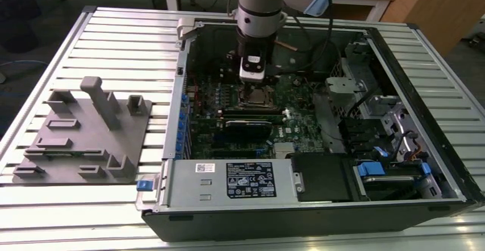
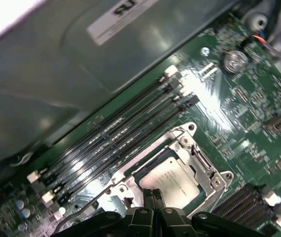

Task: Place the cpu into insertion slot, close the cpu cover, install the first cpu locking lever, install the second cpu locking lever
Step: 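Close the cpu cover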

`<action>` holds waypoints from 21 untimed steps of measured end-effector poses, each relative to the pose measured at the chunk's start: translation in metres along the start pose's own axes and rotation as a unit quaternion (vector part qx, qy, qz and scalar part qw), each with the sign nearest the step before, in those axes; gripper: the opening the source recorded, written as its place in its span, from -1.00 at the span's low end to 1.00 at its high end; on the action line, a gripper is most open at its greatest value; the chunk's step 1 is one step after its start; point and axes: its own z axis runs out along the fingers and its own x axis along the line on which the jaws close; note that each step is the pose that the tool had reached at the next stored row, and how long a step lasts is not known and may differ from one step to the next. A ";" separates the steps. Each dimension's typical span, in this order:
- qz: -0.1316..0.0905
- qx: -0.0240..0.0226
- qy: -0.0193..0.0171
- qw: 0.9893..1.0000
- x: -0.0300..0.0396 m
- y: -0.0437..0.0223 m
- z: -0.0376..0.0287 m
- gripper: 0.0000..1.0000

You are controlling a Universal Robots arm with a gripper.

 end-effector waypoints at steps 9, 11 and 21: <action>-0.082 0.000 0.001 0.997 0.0000 -0.0001 0.0027 -0.80; -0.100 0.000 0.002 0.995 0.0000 -0.0001 0.0033 -0.80; -0.148 0.000 0.003 0.989 0.0000 -0.0001 0.0040 -0.80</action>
